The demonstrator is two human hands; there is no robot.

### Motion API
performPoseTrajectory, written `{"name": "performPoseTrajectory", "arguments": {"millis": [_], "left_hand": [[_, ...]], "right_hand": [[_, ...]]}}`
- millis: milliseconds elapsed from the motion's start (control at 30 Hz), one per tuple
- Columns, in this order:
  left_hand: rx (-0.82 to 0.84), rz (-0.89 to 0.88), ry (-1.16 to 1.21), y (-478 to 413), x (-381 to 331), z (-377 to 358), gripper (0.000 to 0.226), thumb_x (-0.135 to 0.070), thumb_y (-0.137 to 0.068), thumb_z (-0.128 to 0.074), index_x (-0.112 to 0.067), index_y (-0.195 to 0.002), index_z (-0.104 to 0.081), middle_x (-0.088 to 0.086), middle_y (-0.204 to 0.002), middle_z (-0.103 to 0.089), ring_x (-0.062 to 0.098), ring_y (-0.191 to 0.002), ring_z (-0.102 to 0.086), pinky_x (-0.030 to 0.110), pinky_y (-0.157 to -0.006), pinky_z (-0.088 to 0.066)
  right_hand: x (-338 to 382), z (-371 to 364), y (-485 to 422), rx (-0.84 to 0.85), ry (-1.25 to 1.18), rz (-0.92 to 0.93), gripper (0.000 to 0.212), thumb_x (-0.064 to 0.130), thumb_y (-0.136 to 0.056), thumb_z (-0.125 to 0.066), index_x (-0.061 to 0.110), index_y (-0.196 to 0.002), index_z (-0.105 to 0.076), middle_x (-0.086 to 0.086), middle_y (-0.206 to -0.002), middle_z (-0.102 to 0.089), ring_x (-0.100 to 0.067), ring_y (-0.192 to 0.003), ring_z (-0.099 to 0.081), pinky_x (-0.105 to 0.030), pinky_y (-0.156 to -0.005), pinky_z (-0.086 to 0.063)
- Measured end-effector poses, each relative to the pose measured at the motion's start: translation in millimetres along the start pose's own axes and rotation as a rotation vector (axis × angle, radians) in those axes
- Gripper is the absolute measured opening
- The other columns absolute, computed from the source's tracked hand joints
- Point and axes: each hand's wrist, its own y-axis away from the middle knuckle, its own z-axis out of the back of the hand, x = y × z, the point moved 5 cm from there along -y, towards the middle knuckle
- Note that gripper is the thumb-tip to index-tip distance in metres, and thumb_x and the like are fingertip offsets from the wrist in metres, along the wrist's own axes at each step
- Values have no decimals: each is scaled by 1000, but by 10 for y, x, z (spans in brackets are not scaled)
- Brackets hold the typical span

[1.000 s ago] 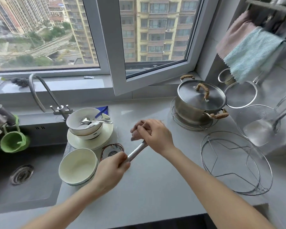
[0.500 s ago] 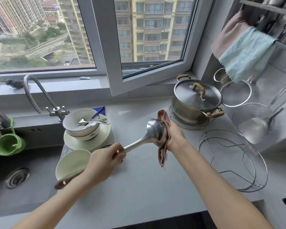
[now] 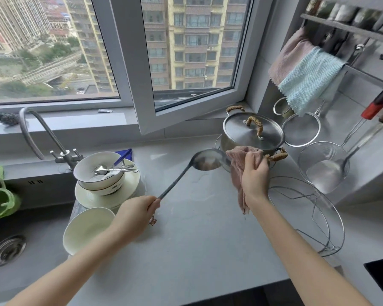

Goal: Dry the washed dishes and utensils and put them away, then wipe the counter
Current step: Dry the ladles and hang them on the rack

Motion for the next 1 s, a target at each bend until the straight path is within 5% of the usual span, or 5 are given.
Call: {"name": "performPoseTrajectory", "arguments": {"millis": [167, 267, 500, 633, 1000], "left_hand": [[356, 316, 665, 106, -264, -112, 31, -22, -101, -33, -8, -91, -60, 1, -57, -43, 10, -32, -35, 18, -30, -27], [478, 296, 837, 222, -516, -65, 28, -18, -102, -31, -4, -97, -54, -1, -52, -38, 9, -32, -31, 14, -31, -23], [554, 214, 742, 311, -537, 21, 22, -11, -100, -31, -5, -87, -48, -1, -52, -38, 10, -36, -31, 17, -32, -26], [670, 242, 676, 323, -527, -46, 23, -11, -99, -28, -8, -84, -46, -4, -49, -36, 10, -36, -31, 16, -32, -26], [577, 476, 1027, 260, -481, -253, 21, -11, -96, -32, -6, -83, -48, -2, -48, -37, 9, -35, -31, 13, -33, -22]], "right_hand": [[327, 96, 299, -74, 95, 606, 25, 23, -96, -54, 3, -110, -61, -13, -109, -64, -13, -98, -55, -4, -85, -37], [345, -189, 431, 49, 384, 1018, 29, 32, -98, -47, 11, -109, -64, -14, -115, -66, -25, -103, -62, -32, -94, -46], [-69, -482, 344, 706, 686, 1290, 22, 15, -90, -57, 22, -109, -64, -2, -113, -70, -20, -112, -62, -34, -113, -29], [-86, -357, 155, 586, 1004, 1710, 20, -1, -85, -48, 10, -85, -65, -15, -108, -70, -28, -111, -63, -46, -112, -30], [239, -135, 45, 298, 571, 904, 26, 25, -98, -44, 14, -107, -66, -12, -120, -66, -38, -107, -62, -54, -92, -50]]}}
